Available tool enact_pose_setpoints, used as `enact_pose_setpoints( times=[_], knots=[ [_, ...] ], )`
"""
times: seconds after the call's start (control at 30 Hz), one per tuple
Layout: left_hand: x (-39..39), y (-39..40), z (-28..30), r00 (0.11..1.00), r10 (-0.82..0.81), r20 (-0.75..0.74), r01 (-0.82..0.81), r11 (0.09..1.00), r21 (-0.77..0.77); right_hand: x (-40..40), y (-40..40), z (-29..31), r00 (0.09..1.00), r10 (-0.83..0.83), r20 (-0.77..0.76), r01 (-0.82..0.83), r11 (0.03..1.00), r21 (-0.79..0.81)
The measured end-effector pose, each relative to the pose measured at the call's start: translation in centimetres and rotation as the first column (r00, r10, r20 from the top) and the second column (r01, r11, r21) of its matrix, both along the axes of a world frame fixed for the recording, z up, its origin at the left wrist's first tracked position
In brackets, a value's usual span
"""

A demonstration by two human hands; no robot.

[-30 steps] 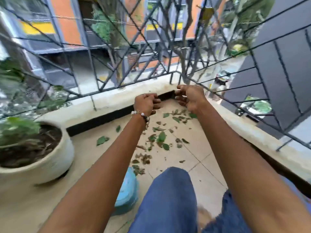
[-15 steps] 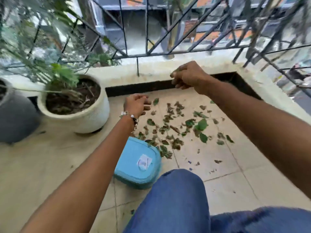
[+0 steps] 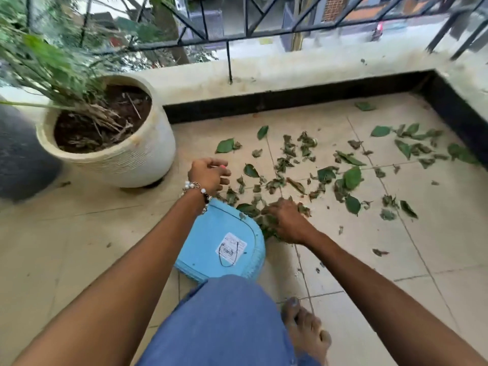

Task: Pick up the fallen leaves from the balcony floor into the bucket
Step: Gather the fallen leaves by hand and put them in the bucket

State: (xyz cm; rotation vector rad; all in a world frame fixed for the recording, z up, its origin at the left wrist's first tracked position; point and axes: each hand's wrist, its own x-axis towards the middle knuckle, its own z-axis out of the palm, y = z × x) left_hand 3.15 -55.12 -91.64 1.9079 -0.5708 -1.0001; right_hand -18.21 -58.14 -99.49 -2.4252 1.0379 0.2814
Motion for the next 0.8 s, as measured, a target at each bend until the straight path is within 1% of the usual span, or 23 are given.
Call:
enact_pose_setpoints(
  times=[0.07, 0.13, 0.2, 0.27, 0.33, 0.4, 0.47, 0.53, 0.6, 0.63, 0.67, 0.7, 0.73, 0.77, 0.8],
  knots=[
    [-1.0, -0.8, -1.0, 1.000, -0.007, -0.008, 0.007, 1.000, 0.001, 0.1, 1.0, -1.6, 0.985, 0.121, -0.123, -0.120, 0.993, 0.019],
    [-2.0, -1.5, -1.8, 0.999, -0.035, -0.034, 0.035, 0.999, 0.000, 0.0, 1.7, -2.2, 0.960, 0.199, -0.197, -0.190, 0.980, 0.063],
    [-2.7, -2.1, -2.5, 0.995, -0.077, -0.060, 0.077, 0.997, 0.002, -0.7, 2.0, -2.1, 0.937, 0.263, -0.230, -0.254, 0.965, 0.068],
    [-2.9, -2.8, -3.3, 0.993, -0.107, -0.057, 0.108, 0.994, 0.013, -2.0, 1.8, -2.7, 0.919, 0.323, -0.226, -0.324, 0.945, 0.033],
    [-2.7, -3.1, -3.9, 0.993, -0.099, -0.057, 0.101, 0.995, 0.027, -3.7, 1.7, -3.9, 0.911, 0.378, -0.165, -0.390, 0.920, -0.047],
    [-2.9, -3.4, -4.3, 0.994, -0.088, -0.059, 0.090, 0.995, 0.040, -5.0, 1.7, -4.7, 0.924, 0.382, 0.000, -0.371, 0.897, -0.241],
    [-3.4, -3.6, -4.7, 0.994, -0.083, -0.076, 0.087, 0.995, 0.047, -5.9, 2.1, -5.9, 0.920, 0.389, 0.038, -0.341, 0.848, -0.406],
    [-3.9, -3.5, -4.8, 0.991, -0.088, -0.097, 0.094, 0.994, 0.053, -5.8, 2.2, -6.8, 0.923, 0.373, 0.099, -0.308, 0.866, -0.393],
    [-4.5, -3.5, -4.6, 0.987, -0.091, -0.133, 0.099, 0.994, 0.050, -5.3, 1.6, -6.4, 0.942, 0.261, 0.213, -0.188, 0.932, -0.309],
    [-4.9, -3.5, -4.3, 0.984, -0.090, -0.151, 0.098, 0.994, 0.047, -5.1, 1.1, -5.9, 0.942, 0.153, 0.298, -0.078, 0.965, -0.249],
    [-5.2, -3.6, -4.1, 0.981, -0.087, -0.174, 0.095, 0.995, 0.039, -5.0, 0.7, -5.3, 0.920, 0.019, 0.392, 0.056, 0.982, -0.179],
    [-5.5, -3.7, -3.8, 0.976, -0.086, -0.202, 0.095, 0.995, 0.035, -4.6, 0.3, -4.1, 0.863, -0.158, 0.481, 0.208, 0.977, -0.052],
    [-5.9, -3.8, -3.5, 0.968, -0.095, -0.233, 0.106, 0.994, 0.036, -4.2, -0.2, -2.9, 0.762, -0.359, 0.538, 0.357, 0.927, 0.113],
    [-6.1, -3.7, -3.3, 0.960, -0.110, -0.257, 0.127, 0.991, 0.051, -3.6, -0.7, -1.5, 0.648, -0.529, 0.548, 0.435, 0.848, 0.304],
    [-6.3, -3.6, -3.3, 0.949, -0.132, -0.286, 0.159, 0.985, 0.072, -2.9, -1.3, -0.2, 0.539, -0.639, 0.549, 0.443, 0.770, 0.460]
  ],
)
